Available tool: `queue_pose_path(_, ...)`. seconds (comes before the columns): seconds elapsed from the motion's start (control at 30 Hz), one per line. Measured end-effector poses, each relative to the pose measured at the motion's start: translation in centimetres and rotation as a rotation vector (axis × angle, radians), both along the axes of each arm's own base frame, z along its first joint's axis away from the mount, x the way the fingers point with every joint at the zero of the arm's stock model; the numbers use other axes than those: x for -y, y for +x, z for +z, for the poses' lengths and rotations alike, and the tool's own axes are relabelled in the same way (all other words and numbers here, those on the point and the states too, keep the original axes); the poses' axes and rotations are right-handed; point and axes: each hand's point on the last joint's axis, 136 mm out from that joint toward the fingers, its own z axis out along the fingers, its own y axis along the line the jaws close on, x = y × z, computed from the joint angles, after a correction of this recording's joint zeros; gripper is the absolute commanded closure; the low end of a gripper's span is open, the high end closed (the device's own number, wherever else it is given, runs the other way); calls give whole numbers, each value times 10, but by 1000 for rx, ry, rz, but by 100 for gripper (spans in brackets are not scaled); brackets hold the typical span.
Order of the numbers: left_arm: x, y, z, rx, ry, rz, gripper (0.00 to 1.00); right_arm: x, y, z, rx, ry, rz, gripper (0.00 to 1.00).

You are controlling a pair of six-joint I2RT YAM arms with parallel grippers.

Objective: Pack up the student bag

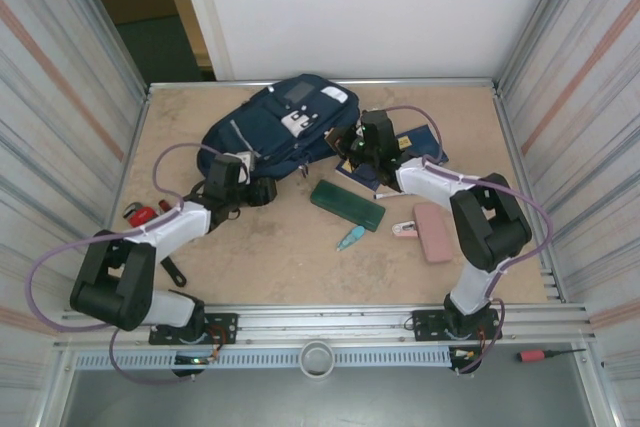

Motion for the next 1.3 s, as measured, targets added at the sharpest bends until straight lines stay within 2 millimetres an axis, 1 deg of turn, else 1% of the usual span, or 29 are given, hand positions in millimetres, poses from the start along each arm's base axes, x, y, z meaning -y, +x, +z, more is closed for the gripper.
queue_pose_path(0.1, 0, 8, 11, 30, -4, 6, 35, 7, -5, 2, 14, -20, -14, 95)
queue_pose_path(0.17, 0, 10, 16, 43, -8, 7, 35, 9, -8, 4, 20, -23, -25, 95)
queue_pose_path(0.27, 0, 9, 23, 65, -17, 6, 33, 9, -12, 6, 28, -27, -30, 95)
queue_pose_path(0.33, 1, 4, 27, 87, -25, 2, 32, 5, -14, 7, 32, -29, -30, 95)
queue_pose_path(0.43, 4, -13, 30, 115, -37, -21, 29, 1, -16, 8, 31, -21, -30, 95)
queue_pose_path(0.6, 23, -54, 29, 166, -54, -110, 26, -2, -17, 8, 25, -13, -42, 95)
queue_pose_path(0.67, 31, -65, 26, 188, -50, -145, 28, -3, -18, 8, 24, -12, -41, 95)
queue_pose_path(0.73, 38, -69, 24, 209, -34, -177, 32, -5, -19, 9, 24, -11, -37, 95)
queue_pose_path(0.83, 50, -64, 25, 265, 1, -210, 42, -9, -20, 13, 30, -7, -28, 95)
queue_pose_path(0.93, 60, -55, 18, 306, 62, -237, 50, -14, -19, 22, 45, 4, -23, 95)
queue_pose_path(1.03, 67, -45, 14, 345, 118, -249, 51, -16, -18, 28, 57, 12, -21, 95)
queue_pose_path(1.1, 70, -36, 16, 375, 148, -245, 52, -16, -17, 29, 58, 13, -21, 95)
queue_pose_path(1.3, 75, -12, 33, 477, 201, -214, 51, -16, -18, 28, 54, 11, -19, 95)
